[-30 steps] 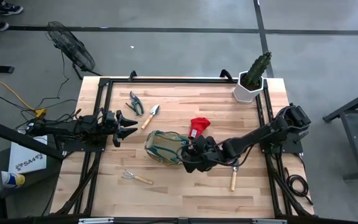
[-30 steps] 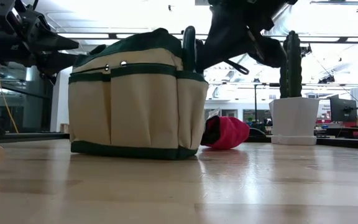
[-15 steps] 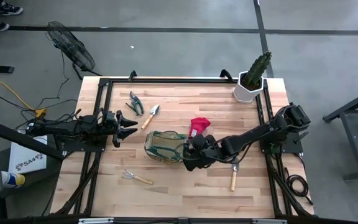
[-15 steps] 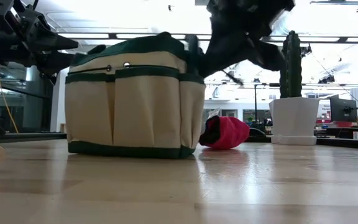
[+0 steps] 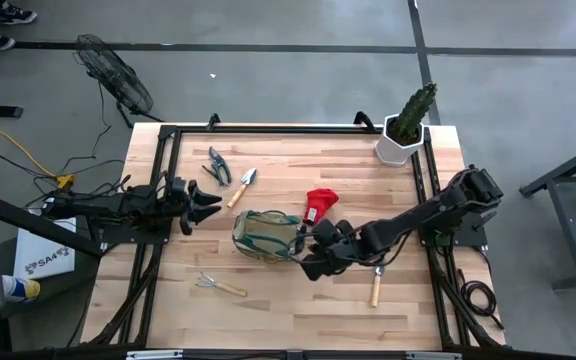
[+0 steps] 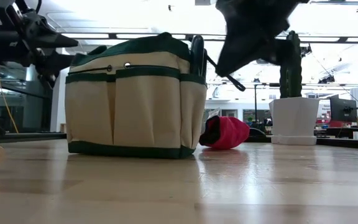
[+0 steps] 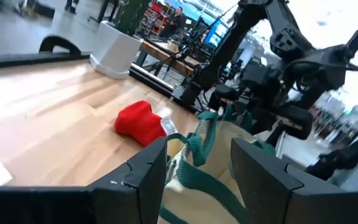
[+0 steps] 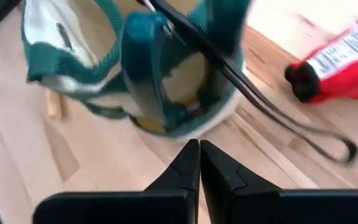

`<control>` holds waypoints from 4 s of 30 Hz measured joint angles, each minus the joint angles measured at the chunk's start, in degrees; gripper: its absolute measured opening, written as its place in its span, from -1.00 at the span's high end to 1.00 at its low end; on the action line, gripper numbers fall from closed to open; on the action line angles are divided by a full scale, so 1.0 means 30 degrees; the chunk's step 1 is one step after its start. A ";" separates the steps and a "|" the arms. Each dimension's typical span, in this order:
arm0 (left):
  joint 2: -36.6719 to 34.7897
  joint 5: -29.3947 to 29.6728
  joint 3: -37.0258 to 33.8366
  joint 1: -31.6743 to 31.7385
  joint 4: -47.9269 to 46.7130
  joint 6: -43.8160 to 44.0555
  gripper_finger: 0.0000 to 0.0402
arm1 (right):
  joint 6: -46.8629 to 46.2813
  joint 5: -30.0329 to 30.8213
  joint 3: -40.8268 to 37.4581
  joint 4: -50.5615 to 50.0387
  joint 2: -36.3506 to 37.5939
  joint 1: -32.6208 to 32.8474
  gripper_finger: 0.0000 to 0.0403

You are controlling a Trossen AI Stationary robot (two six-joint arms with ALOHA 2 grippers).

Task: Pick & Place Garden tools in Gardening bag
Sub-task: Put the green right shear scissors into the gardening bag, then put the shear green scissors into the gardening bag

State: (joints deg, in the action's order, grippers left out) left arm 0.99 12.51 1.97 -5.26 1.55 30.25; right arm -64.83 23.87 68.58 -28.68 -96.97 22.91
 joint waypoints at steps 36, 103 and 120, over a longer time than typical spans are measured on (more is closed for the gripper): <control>0.1131 0.2976 0.1780 -0.0002 0.1855 -0.4356 0.13 | 0.3122 0.5512 -0.7890 0.0791 1.5144 0.1977 0.98; 1.2082 1.1242 0.5007 0.0009 1.0582 -0.7988 0.13 | 1.0322 -0.9603 -2.0567 0.9788 3.0456 -1.2135 0.98; 1.2126 1.2987 0.5007 0.0009 0.9540 -0.7893 0.13 | 0.9983 -1.0065 -2.1140 0.6932 3.1988 -1.2135 0.98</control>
State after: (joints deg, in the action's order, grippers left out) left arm 37.37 51.47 16.99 -5.23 30.17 6.57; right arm -34.89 -6.32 5.16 -7.88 -1.01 -13.50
